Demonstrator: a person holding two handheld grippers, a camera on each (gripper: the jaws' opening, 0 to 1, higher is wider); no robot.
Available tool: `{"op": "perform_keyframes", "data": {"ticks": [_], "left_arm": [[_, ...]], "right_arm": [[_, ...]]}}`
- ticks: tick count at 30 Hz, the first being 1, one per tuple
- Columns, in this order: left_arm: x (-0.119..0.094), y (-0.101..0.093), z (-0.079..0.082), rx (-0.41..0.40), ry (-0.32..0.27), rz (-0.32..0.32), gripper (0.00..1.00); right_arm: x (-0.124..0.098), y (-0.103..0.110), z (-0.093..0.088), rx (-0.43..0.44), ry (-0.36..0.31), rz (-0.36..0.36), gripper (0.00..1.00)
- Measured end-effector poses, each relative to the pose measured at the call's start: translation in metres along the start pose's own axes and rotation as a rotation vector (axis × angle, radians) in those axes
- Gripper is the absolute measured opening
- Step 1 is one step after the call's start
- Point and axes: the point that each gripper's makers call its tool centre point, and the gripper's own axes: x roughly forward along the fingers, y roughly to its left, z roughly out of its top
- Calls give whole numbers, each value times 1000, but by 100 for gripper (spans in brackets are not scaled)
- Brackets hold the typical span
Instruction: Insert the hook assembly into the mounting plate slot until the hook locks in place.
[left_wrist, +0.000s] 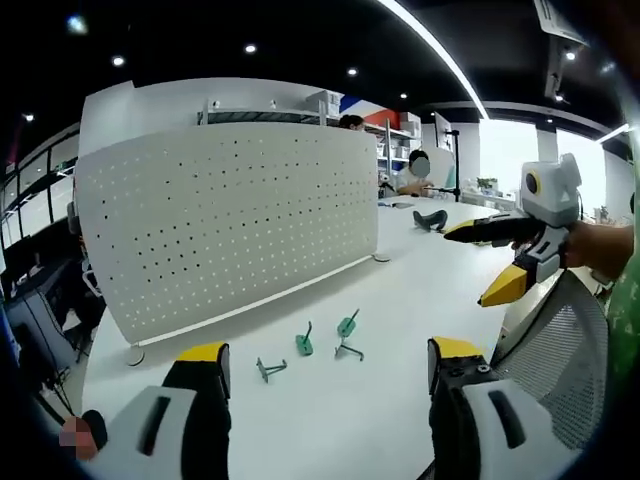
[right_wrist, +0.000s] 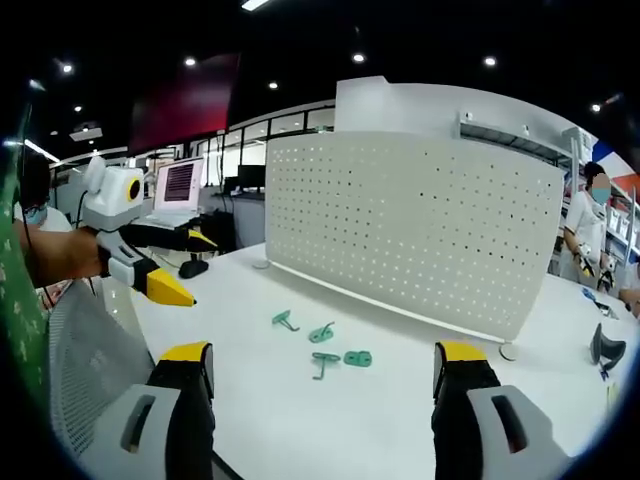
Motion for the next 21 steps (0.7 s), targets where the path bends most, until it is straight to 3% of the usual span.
{"op": "perform_keyframes", "data": {"ticks": [21], "left_arm": [[32, 32, -21, 38, 81, 44, 69]], "right_arm": [[5, -2, -6, 1, 18, 1, 92]]}}
